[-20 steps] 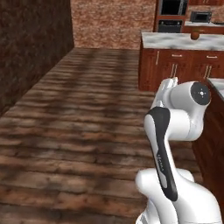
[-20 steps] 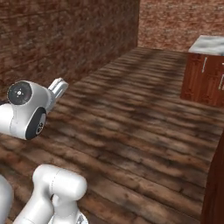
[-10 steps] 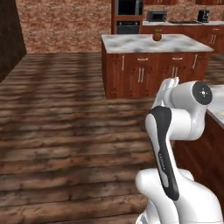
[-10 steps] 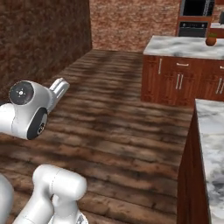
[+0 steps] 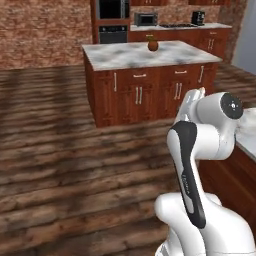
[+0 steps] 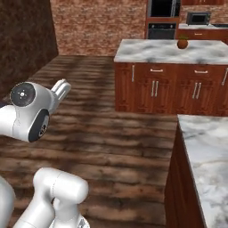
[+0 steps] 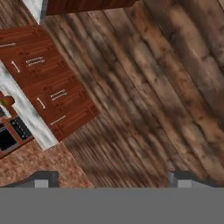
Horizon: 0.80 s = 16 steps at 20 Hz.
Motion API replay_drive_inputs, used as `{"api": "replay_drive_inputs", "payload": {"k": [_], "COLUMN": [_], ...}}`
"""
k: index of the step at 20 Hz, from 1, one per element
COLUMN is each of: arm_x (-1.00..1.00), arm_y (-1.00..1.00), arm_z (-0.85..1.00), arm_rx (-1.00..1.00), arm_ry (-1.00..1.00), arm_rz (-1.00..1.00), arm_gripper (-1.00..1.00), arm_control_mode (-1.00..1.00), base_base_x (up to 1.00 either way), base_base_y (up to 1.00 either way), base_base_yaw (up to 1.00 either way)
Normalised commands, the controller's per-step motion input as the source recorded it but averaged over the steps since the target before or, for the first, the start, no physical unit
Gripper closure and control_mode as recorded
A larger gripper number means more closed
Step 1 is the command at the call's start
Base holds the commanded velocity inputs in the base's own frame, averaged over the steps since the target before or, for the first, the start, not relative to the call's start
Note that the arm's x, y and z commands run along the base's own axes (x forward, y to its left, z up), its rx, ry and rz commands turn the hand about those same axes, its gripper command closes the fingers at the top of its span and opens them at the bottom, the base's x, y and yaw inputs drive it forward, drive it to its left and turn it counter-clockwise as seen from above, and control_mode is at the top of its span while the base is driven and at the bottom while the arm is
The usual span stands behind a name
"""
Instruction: Retrieve the tupperware and aluminum foil from the cabinet and place them on the dining counter near the plate with tomato and eggplant to prepare for storing leftovers.
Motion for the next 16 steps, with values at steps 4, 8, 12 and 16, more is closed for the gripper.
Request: {"api": "replay_drive_inputs", "payload": {"k": [4, 8, 12, 16], "arm_x": [0.0, 0.0, 0.0, 0.0], "arm_y": [0.0, 0.0, 0.0, 0.0], "arm_z": [0.0, 0.0, 0.0, 0.0], "arm_rx": [0.0, 0.0, 0.0, 0.0], "arm_ry": [0.0, 0.0, 0.0, 0.0], "arm_rz": [0.0, 0.0, 0.0, 0.0], "arm_gripper": [-1.0, -1.0, -1.0, -1.0], "arm_control_mode": [1.0, 1.0, 1.0, 1.0], "base_base_x": [1.0, 1.0, 1.0, 1.0], "base_base_y": [0.11, 0.21, 0.31, 0.33], "base_base_yaw": [-0.37, -0.43, -0.45, -0.44]}}
